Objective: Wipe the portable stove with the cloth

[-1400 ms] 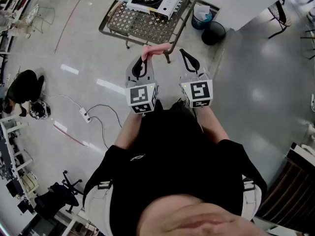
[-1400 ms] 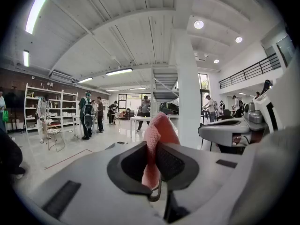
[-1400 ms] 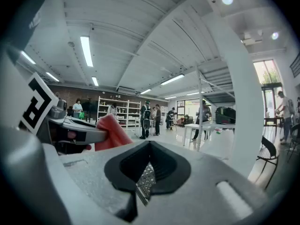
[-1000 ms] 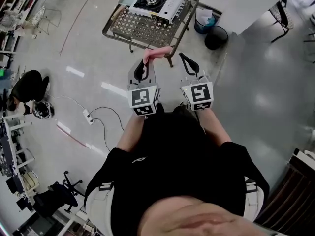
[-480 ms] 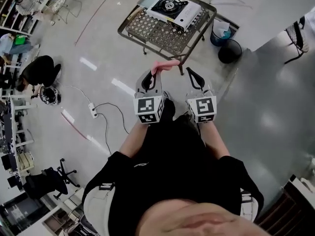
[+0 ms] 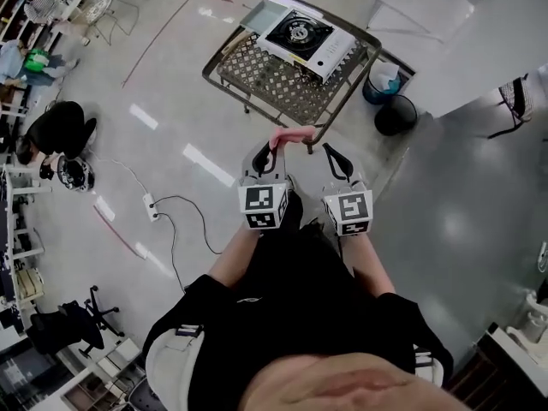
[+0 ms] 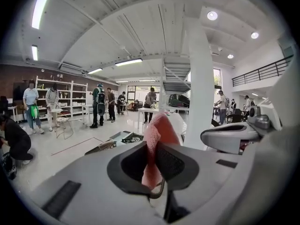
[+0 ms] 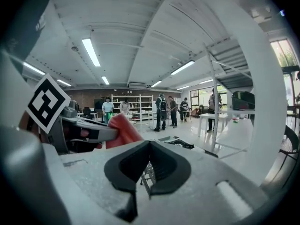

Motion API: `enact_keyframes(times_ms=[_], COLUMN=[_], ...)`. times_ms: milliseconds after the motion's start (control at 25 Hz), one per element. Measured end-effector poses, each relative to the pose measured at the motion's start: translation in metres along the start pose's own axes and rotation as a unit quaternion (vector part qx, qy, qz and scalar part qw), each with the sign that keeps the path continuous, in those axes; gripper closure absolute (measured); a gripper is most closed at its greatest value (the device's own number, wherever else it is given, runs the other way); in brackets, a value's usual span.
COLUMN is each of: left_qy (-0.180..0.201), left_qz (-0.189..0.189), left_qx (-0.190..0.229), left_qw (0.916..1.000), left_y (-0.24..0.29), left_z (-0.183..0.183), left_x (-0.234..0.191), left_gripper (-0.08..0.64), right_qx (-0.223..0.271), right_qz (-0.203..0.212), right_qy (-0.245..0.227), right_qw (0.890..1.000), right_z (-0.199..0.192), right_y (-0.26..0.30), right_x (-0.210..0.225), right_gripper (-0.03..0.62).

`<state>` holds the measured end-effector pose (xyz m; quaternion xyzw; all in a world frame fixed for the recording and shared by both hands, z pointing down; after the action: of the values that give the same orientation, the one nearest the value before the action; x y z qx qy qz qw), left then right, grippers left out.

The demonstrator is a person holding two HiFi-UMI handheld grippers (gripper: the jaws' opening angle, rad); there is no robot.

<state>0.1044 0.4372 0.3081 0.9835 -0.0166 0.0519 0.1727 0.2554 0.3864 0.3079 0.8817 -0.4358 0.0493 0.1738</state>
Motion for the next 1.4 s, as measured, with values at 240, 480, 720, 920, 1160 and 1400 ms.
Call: enact_keyframes(times_ms=[240,480,720,920,1160,1400], left_qy=[-0.021,-0.036,-0.054,-0.069,-0.06,-0.066], left_qz=[0.009,0.014,0.009,0.013,0.039,0.044], left_qx=[0.007,0.009,-0.005,-0.029,-0.057,-0.083], left_qw=[0.9997,0.9992,0.9985,0.9971,0.9958,0.9934], left_y=[0.049,0.083,0.112,0.146,0.196,0.258], left_z=[0.009,0.017,0.007,-0.008,-0.001,0.018], left_x=[-0.058,-0.111,-0.139,-0.14,-0.14,-0.133], left_gripper=[0.523,0.523,0.523,0.523,0.523,0.523], right_qx=[-0.02,-0.04,-0.062,-0.082,-0.087,-0.079], right_qz=[0.014,0.024,0.024,0.036,0.079,0.118], right_qy=[-0.03,-0.049,-0.053,-0.055,-0.051,-0.056], right_qw=[0.999,0.998,0.996,0.994,0.992,0.988], right_z=[0.021,0.041,0.047,0.041,0.054,0.08], right_y=[0.071,0.12,0.166,0.192,0.231,0.265], right_x=[0.002,-0.007,-0.004,0.022,0.059,0.108], right_gripper=[0.589,0.589,0.589,0.589,0.589,0.589])
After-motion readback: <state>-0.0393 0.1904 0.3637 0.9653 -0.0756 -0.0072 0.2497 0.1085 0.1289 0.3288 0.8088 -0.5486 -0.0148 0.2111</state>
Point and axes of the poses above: the fingertips, and each gripper's own axes: y forward along the fingers, x to its right, z out of its top, the point moved 7 cm from there along -y, backward along the fingers, and after that the axes turned 13 degrees about y, right-handed, at the moved point
